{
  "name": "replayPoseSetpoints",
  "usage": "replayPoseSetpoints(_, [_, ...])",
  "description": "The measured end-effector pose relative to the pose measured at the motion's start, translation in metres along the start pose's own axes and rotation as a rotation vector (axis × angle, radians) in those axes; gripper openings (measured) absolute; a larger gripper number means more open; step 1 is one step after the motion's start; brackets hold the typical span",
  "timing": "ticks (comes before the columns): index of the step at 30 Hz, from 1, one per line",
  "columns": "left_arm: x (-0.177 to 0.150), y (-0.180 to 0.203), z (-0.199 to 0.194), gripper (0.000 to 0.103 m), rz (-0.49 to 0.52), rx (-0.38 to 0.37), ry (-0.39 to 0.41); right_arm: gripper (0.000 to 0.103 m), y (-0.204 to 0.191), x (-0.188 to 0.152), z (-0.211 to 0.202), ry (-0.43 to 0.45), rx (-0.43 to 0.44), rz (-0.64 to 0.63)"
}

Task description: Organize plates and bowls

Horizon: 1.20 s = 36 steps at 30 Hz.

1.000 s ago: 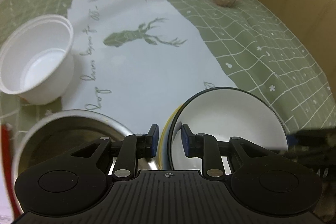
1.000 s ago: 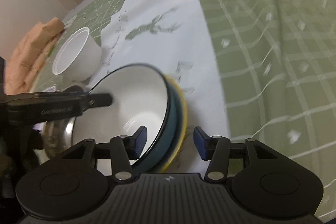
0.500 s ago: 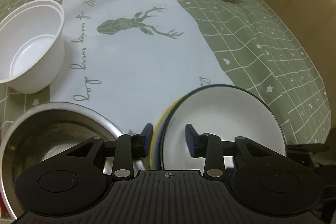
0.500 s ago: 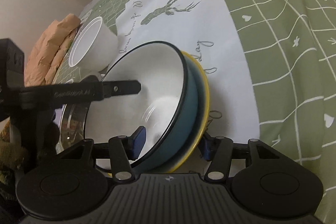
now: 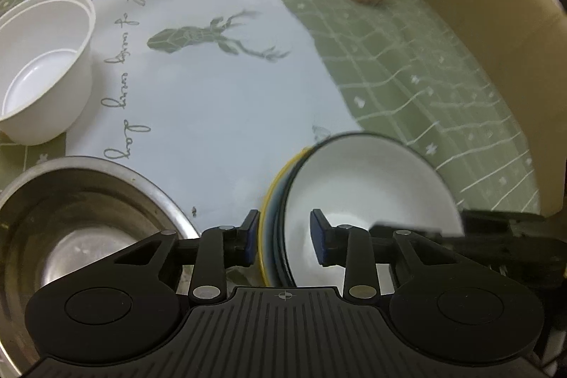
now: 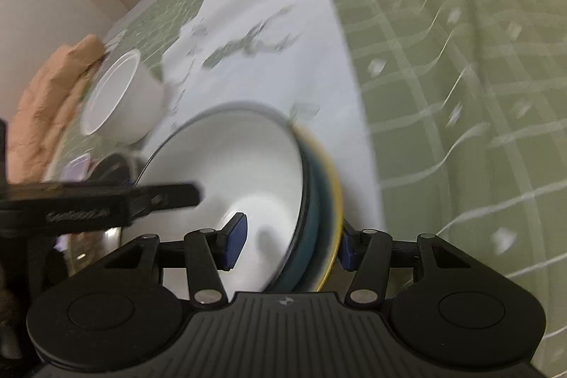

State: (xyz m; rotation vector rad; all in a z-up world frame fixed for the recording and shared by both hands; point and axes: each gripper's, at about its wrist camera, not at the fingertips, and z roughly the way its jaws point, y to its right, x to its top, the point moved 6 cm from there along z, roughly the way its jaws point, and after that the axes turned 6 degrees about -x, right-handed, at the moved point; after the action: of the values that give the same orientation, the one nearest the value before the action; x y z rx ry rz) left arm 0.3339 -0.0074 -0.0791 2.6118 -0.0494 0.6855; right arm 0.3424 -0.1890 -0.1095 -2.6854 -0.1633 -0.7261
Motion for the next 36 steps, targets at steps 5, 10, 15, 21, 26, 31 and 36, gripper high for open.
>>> replayPoseSetpoints(5, [0.015, -0.018, -0.041, 0.030, -0.049, -0.049, 0.173, 0.053, -0.003, 0.029, -0.030, 0.144, -0.185, -0.057])
replayPoseSetpoints(10, [0.034, -0.067, -0.086, 0.030, -0.148, -0.004, 0.363, 0.061, -0.028, 0.062, -0.041, 0.212, -0.244, -0.085])
replayPoseSetpoints(15, [0.052, -0.146, -0.115, 0.030, -0.273, 0.148, 0.500, 0.071, -0.079, 0.090, -0.022, 0.223, -0.257, -0.165])
replayPoseSetpoints(21, [0.058, -0.208, -0.115, 0.030, -0.392, 0.137, 0.536, 0.075, -0.158, 0.124, 0.029, 0.140, -0.175, -0.252])
replayPoseSetpoints(26, [0.059, -0.221, -0.102, 0.030, -0.398, 0.177, 0.507, 0.083, -0.213, 0.138, 0.069, 0.093, -0.111, -0.256])
replayPoseSetpoints(31, [0.056, -0.223, -0.092, 0.030, -0.375, 0.150, 0.469, 0.085, -0.244, 0.134, 0.105, 0.063, -0.138, -0.311])
replayPoseSetpoints(36, [0.053, -0.221, -0.091, 0.028, -0.370, 0.094, 0.456, 0.085, -0.243, 0.129, 0.132, -0.012, -0.169, -0.277])
